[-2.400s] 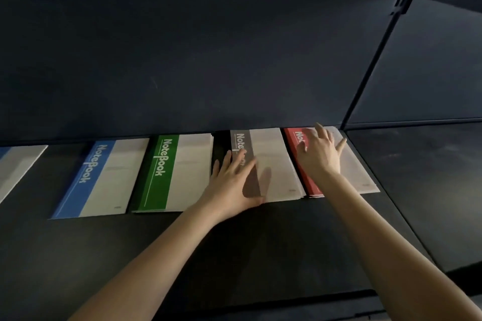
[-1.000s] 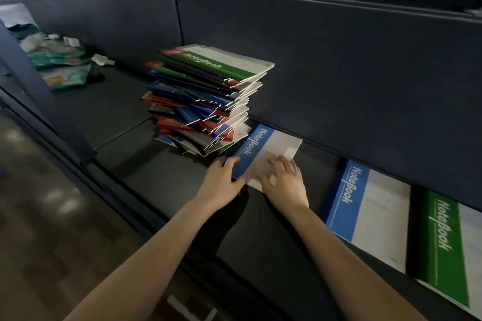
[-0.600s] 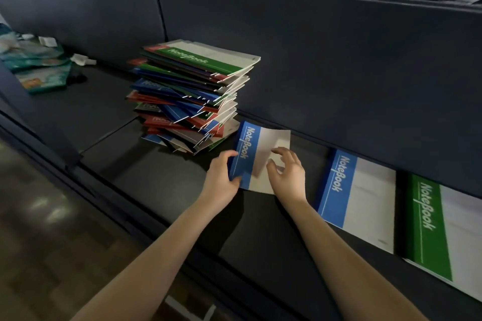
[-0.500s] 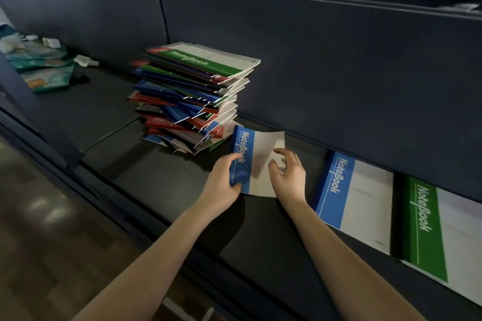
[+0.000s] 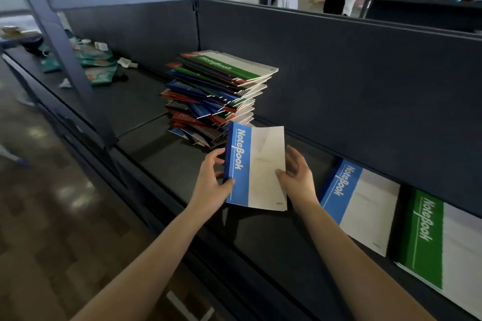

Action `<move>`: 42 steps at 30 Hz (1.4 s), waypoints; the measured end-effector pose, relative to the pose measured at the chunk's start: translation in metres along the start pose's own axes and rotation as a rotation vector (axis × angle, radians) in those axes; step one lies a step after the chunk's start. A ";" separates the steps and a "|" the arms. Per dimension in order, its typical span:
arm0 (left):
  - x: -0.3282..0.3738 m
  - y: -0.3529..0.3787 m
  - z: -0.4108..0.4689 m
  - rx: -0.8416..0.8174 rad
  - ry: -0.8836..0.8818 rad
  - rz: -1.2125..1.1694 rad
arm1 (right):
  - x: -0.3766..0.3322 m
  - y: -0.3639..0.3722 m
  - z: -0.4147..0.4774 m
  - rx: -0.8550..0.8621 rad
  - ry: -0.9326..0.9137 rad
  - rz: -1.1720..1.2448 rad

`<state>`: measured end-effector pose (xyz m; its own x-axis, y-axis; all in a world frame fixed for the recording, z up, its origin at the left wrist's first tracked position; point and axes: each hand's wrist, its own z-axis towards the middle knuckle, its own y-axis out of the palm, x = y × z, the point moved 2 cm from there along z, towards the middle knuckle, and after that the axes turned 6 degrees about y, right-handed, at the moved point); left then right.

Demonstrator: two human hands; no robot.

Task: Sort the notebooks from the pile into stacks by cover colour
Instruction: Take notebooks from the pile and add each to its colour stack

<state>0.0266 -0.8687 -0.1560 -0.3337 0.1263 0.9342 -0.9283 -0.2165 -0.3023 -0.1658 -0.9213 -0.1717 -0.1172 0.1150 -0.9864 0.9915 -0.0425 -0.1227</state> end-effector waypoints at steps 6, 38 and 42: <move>0.007 -0.021 -0.018 0.207 0.001 -0.185 | -0.025 0.021 -0.020 -0.161 -0.147 -0.029; -0.005 -0.108 0.041 0.323 0.010 -0.417 | -0.132 0.082 0.099 0.230 -0.756 -0.633; -0.006 -0.108 0.041 0.314 -0.005 -0.437 | -0.145 0.089 0.102 0.173 -0.715 -0.650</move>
<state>0.1359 -0.8859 -0.1211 0.0744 0.2647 0.9615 -0.8863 -0.4244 0.1855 -0.0659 -1.0428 -0.0507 -0.7003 -0.4584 -0.5472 0.7065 -0.3352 -0.6233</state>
